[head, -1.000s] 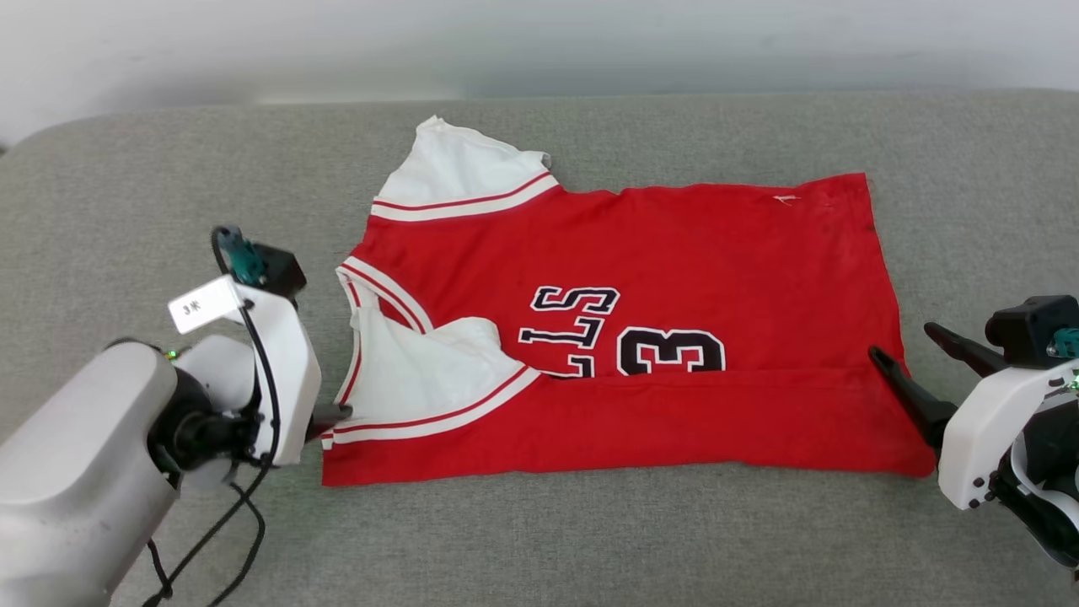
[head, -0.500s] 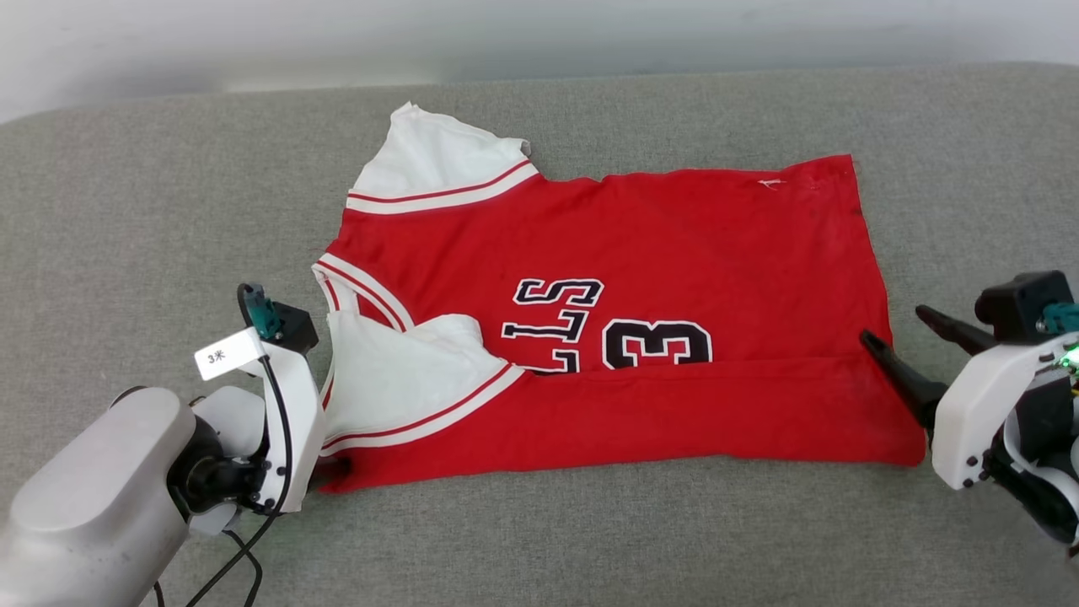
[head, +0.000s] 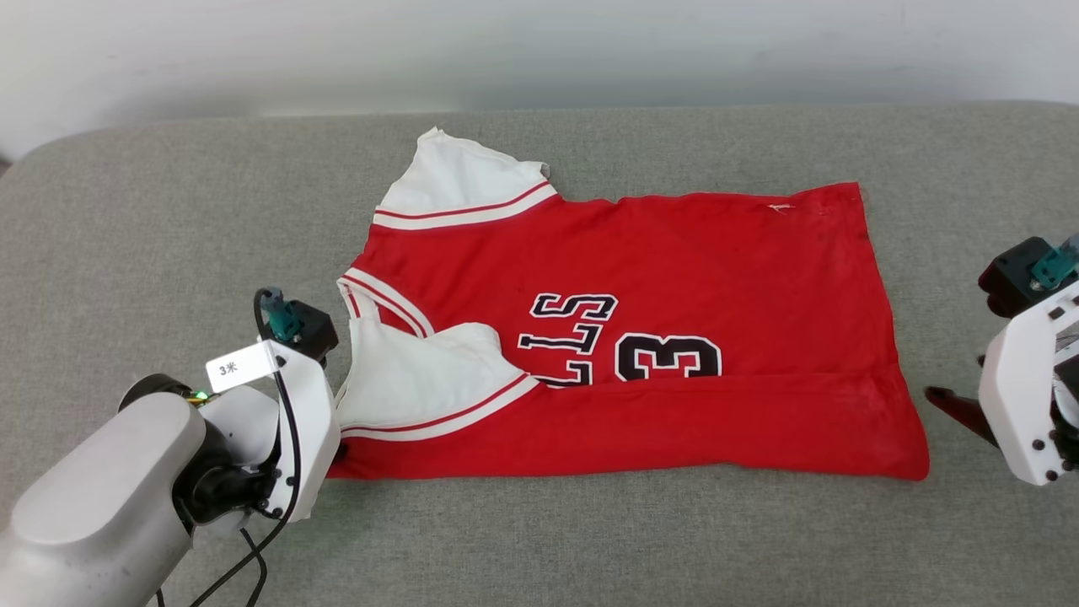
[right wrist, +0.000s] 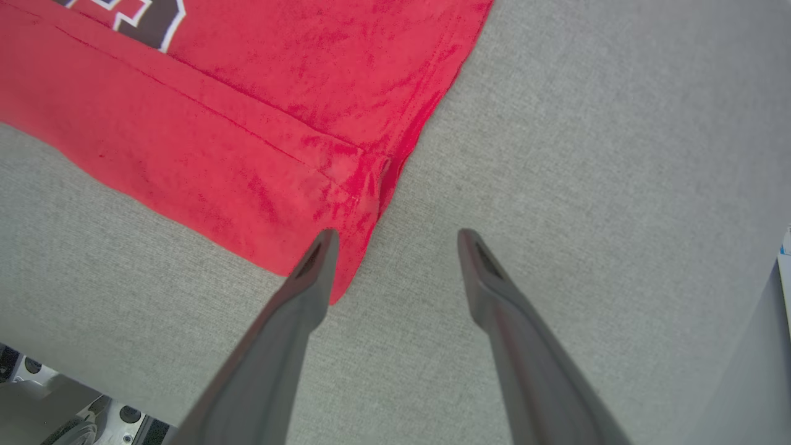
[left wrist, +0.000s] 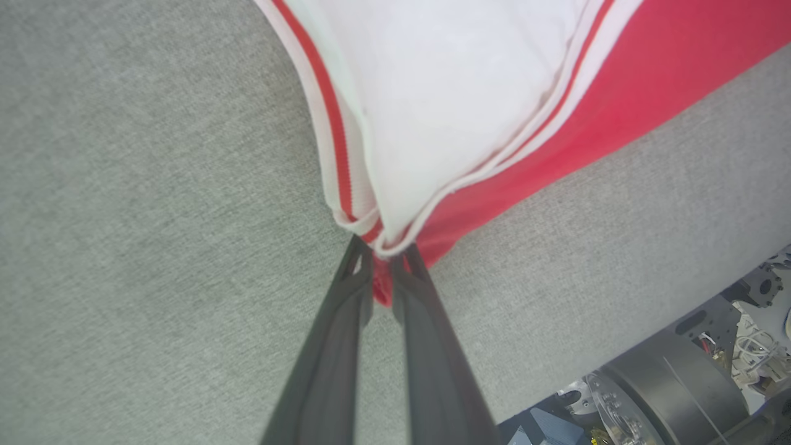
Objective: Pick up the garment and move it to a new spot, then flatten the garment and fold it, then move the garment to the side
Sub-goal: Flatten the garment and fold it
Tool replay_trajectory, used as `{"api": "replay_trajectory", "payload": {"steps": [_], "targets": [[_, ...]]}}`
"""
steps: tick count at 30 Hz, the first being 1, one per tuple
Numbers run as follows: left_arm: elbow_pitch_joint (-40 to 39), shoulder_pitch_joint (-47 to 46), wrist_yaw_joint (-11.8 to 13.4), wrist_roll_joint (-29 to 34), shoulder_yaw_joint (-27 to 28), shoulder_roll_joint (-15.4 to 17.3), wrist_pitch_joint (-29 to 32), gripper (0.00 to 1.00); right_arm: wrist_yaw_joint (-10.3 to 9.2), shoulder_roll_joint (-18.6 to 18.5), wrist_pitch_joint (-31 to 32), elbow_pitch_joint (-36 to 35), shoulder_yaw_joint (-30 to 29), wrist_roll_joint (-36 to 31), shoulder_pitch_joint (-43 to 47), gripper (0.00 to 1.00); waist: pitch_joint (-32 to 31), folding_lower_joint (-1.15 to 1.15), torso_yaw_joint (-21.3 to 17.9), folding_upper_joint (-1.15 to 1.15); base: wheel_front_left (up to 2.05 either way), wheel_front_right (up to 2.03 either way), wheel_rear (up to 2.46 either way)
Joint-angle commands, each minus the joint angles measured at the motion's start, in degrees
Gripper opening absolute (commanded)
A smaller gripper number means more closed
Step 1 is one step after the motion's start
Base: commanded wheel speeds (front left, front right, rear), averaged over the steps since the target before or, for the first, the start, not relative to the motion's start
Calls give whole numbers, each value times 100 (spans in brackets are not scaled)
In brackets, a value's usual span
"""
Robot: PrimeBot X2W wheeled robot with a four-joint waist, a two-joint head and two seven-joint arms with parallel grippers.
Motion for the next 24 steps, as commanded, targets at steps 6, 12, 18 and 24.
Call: {"api": "replay_trajectory", "payload": {"steps": [6,12,18,24], "targets": [[-421,-115,56,104,35,104,-34,0,-2,109,747,239,-20,193,-133,100,191,1,123,0,0,0,0],[-676,-165,120,146,41,108,-25,0,-2,496,706,708,-43,107,35,100,444,1,229,0,0,0,0],[-746,-104,181,125,36,106,-78,0,8,910,429,1227,553,110,313,100,607,1,252,0,0,0,0],[-664,127,207,2,56,135,-167,0,4,599,-24,1184,715,238,45,0,367,1,172,0,0,0,0]]}}
